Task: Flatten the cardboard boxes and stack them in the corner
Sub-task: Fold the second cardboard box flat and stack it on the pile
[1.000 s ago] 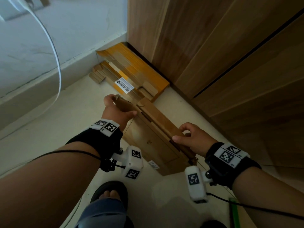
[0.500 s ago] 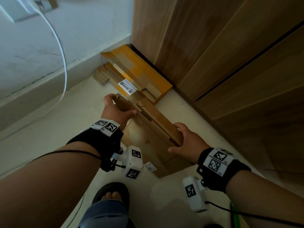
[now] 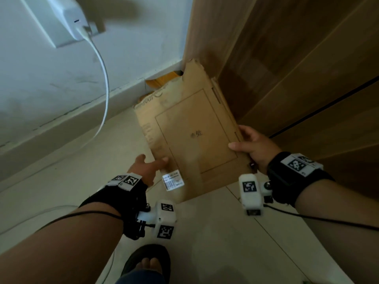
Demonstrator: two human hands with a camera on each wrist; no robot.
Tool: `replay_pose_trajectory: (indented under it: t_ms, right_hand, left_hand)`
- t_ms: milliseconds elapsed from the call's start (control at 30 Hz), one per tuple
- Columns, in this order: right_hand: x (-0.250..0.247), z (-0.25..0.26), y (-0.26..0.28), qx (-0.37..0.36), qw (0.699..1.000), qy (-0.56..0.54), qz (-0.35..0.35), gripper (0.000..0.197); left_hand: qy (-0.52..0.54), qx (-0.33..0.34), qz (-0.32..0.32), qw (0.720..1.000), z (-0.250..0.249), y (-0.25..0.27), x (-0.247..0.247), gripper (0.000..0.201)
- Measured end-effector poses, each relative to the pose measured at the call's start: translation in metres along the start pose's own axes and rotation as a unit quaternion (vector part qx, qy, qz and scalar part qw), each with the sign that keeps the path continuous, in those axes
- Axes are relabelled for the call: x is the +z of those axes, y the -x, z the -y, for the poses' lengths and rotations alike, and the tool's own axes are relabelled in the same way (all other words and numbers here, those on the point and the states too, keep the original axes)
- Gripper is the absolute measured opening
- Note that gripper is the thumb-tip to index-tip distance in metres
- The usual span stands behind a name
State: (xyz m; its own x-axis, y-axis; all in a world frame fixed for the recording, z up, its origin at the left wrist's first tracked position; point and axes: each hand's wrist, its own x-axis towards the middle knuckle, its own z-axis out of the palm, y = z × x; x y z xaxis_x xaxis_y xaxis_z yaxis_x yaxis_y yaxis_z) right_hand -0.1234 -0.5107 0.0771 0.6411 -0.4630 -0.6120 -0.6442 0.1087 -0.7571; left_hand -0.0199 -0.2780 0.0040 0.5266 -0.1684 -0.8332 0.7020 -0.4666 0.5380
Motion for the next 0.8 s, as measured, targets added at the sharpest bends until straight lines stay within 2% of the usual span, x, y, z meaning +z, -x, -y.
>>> replay_pose_trajectory:
  t_ms: [67, 133, 167, 267, 367, 533, 600, 700, 800]
  right_hand:
    - [0.003, 0.009, -0.011, 0.004, 1.000, -0.027, 0.007, 0.054]
    - [0.007, 0.013, -0.021, 0.011, 0.999, -0.046, 0.018, 0.050]
    - [0.009, 0.014, -0.025, 0.015, 0.998, -0.050, 0.023, 0.049]
    - [0.017, 0.014, -0.036, 0.025, 0.998, -0.062, 0.018, 0.044]
    - [0.019, 0.006, -0.044, 0.041, 0.995, -0.093, -0.003, 0.053]
    - [0.023, -0.027, -0.046, 0.103, 0.975, -0.197, -0.019, 0.049]
    - [0.034, -0.037, -0.044, 0.118, 0.966, -0.230, -0.006, 0.050]
    - [0.057, -0.039, -0.042, 0.143, 0.956, -0.255, 0.026, 0.038]
    - [0.076, -0.035, -0.047, 0.151, 0.953, -0.263, 0.021, 0.028]
  left_hand:
    - [0.063, -0.028, 0.041, 0.997, 0.003, -0.003, 0.000, 0.070]
    - [0.080, -0.023, 0.063, 0.995, 0.002, -0.002, 0.002, 0.039]
    - [0.080, -0.014, 0.065, 0.995, 0.001, -0.003, 0.002, 0.031]
    - [0.113, 0.018, 0.060, 0.992, -0.004, -0.006, 0.002, 0.031]
    - [0.174, 0.027, 0.050, 0.983, -0.012, -0.009, 0.000, 0.028]
    - [0.182, 0.034, 0.001, 0.983, -0.019, -0.019, 0.002, 0.027]
    - [0.186, 0.037, -0.011, 0.982, -0.022, -0.024, 0.004, 0.027]
    - [0.178, 0.043, -0.012, 0.983, -0.028, -0.027, 0.010, 0.013]
    - [0.172, 0.056, -0.014, 0.983, -0.036, -0.030, 0.019, 0.015]
